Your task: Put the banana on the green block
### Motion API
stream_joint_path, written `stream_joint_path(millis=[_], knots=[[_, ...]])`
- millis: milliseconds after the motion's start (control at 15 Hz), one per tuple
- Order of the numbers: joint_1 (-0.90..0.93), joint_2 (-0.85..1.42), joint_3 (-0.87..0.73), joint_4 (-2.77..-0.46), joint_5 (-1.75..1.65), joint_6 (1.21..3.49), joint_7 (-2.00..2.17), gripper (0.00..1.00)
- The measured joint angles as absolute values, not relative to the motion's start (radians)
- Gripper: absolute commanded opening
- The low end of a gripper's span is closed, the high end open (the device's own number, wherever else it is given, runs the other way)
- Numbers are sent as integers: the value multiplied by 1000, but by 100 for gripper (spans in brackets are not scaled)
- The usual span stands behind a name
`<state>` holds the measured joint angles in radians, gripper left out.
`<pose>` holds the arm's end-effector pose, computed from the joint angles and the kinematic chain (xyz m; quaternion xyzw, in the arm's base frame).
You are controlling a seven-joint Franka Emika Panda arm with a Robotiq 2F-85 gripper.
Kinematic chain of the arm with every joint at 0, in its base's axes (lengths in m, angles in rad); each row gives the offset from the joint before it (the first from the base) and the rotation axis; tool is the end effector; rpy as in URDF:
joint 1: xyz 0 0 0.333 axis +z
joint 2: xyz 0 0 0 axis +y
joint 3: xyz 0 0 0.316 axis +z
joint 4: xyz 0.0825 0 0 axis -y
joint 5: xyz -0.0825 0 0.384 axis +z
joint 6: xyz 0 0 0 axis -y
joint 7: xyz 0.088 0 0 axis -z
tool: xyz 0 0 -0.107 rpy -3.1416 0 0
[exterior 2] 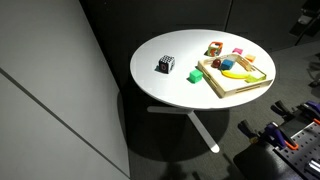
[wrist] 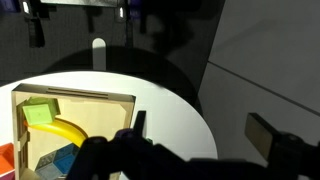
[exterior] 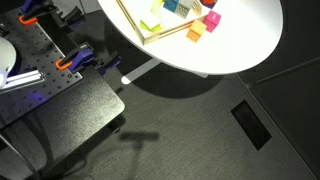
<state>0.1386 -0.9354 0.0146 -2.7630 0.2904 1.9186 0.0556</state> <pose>0.2788 0.0635 0.4732 -0.9902 -0.0026 -0.0316 0.1362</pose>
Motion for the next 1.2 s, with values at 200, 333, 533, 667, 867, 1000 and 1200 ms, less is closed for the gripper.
stream_joint_path(millis=[200,333,533,667,867,1000,1200], knots=[[131,-927,20,-2760,290,1925,56,100],[126,-915,24,-2752,290,1935,56,100],[118,-886,31,-2732,290,1950,56,100],[110,-857,37,-2714,289,1957,56,100],[96,-804,48,-2683,278,1960,56,100],[90,-764,52,-2659,259,1960,56,100],[83,-695,52,-2621,219,1958,55,100]])
